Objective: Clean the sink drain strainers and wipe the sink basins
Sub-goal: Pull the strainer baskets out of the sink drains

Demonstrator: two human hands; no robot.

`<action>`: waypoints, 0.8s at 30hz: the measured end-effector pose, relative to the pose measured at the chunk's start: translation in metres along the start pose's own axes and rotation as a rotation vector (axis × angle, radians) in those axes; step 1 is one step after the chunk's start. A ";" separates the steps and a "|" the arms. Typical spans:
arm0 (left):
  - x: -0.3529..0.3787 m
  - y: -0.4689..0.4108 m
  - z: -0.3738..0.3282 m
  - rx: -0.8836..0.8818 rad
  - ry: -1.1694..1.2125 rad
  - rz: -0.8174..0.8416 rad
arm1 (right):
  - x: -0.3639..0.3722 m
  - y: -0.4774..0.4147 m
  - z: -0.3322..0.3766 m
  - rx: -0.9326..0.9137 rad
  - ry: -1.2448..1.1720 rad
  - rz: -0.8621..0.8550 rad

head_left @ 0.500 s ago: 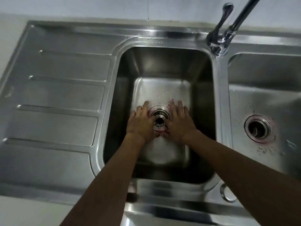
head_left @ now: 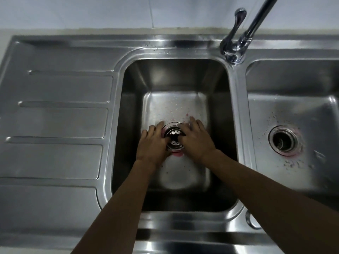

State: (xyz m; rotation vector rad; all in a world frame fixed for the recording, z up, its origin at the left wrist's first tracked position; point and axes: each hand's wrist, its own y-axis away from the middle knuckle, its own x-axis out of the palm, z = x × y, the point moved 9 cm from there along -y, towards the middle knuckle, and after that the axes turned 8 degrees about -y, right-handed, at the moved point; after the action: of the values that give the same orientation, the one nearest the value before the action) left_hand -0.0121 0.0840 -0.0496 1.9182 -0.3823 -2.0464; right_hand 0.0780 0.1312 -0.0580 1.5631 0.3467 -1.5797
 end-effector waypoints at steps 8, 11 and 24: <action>0.002 -0.003 -0.003 0.039 -0.053 -0.080 | -0.002 0.000 0.002 0.009 0.056 -0.032; 0.001 -0.003 -0.004 0.066 -0.051 -0.089 | -0.005 0.001 0.002 0.010 0.042 -0.036; -0.065 0.028 0.013 0.168 0.256 -0.223 | -0.073 0.034 0.000 -0.004 -0.132 -0.134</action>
State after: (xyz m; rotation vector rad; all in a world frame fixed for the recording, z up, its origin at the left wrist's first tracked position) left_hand -0.0205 0.0841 0.0214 2.3867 -0.2985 -1.9139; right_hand 0.0916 0.1383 0.0212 1.4494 0.3879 -1.7742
